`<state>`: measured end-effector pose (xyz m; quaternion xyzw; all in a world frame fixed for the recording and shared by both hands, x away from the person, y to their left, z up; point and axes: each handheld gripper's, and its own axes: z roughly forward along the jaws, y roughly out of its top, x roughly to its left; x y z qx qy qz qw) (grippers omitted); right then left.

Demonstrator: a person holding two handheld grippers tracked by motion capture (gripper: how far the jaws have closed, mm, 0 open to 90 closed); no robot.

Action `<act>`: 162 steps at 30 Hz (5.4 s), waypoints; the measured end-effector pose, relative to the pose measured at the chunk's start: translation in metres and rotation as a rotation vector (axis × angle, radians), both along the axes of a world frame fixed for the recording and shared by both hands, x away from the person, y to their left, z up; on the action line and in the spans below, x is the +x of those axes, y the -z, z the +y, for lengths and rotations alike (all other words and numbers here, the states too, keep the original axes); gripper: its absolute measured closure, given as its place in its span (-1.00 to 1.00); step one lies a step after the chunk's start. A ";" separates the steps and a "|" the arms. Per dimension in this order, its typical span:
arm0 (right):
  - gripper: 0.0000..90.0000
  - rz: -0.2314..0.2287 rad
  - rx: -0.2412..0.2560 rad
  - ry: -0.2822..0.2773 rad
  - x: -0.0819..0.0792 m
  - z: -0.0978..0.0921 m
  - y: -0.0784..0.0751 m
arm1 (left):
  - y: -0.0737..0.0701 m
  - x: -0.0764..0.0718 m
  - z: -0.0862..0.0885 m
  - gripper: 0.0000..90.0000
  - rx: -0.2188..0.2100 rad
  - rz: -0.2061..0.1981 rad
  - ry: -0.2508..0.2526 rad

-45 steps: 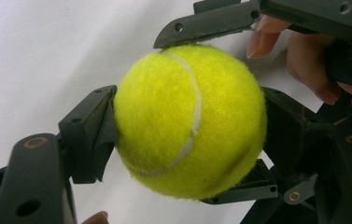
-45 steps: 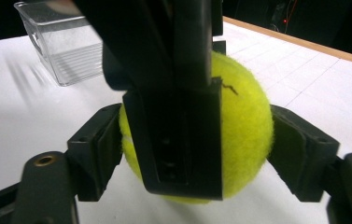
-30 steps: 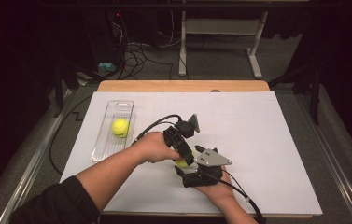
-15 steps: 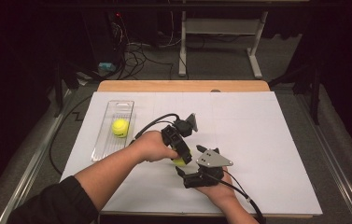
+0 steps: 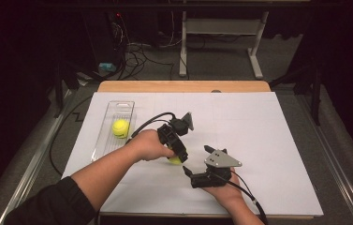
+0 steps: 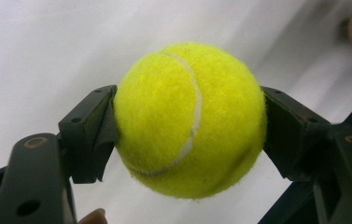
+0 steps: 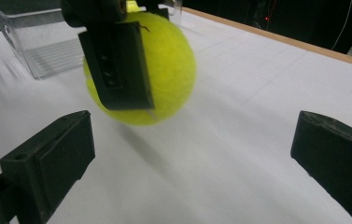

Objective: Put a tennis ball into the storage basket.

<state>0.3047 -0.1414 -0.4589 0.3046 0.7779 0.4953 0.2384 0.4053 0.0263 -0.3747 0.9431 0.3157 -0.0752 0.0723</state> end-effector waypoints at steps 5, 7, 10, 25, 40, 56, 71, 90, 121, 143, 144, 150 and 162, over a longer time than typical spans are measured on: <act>-1.00 0.001 -0.002 0.022 0.000 -0.012 0.000 | 0.001 0.002 0.004 -0.41 0.006 0.000 -0.009; -1.00 -0.007 0.004 0.030 0.000 -0.016 0.001 | 0.001 0.002 0.006 -0.41 0.010 0.000 -0.011; -1.00 -0.004 0.003 0.045 -0.001 -0.021 0.000 | 0.001 0.003 0.009 -0.41 0.013 -0.005 -0.021; -1.00 -0.019 -0.008 0.101 -0.007 -0.051 0.000 | 0.003 0.007 0.026 -0.41 0.031 -0.002 -0.051; -1.00 -0.027 0.004 0.166 -0.015 -0.080 -0.001 | 0.005 0.010 0.043 -0.41 0.045 -0.001 -0.081; -1.00 -0.019 0.021 0.202 -0.018 -0.096 0.001 | 0.001 0.011 0.056 -0.41 0.049 0.007 -0.100; -1.00 -0.017 0.026 0.200 -0.018 -0.097 0.000 | -0.016 0.014 0.069 -0.41 0.044 0.004 -0.115; -1.00 -0.020 0.025 0.195 -0.018 -0.096 0.001 | -0.045 0.023 0.111 -0.41 0.039 -0.013 -0.202; -1.00 -0.011 0.021 0.195 -0.018 -0.094 0.001 | -0.051 0.030 0.174 -0.41 0.067 -0.009 -0.318; -1.00 -0.014 0.016 0.195 -0.018 -0.094 0.001 | -0.042 0.027 0.206 -0.41 0.094 0.002 -0.375; -1.00 -0.014 0.016 0.195 -0.018 -0.094 0.001 | -0.042 0.026 0.207 -0.41 0.096 0.002 -0.375; -1.00 -0.014 0.014 0.197 -0.018 -0.094 0.001 | -0.041 0.026 0.208 -0.41 0.099 0.002 -0.378; -1.00 -0.015 0.015 0.194 -0.018 -0.094 0.001 | -0.027 0.024 0.204 -0.41 0.120 0.011 -0.366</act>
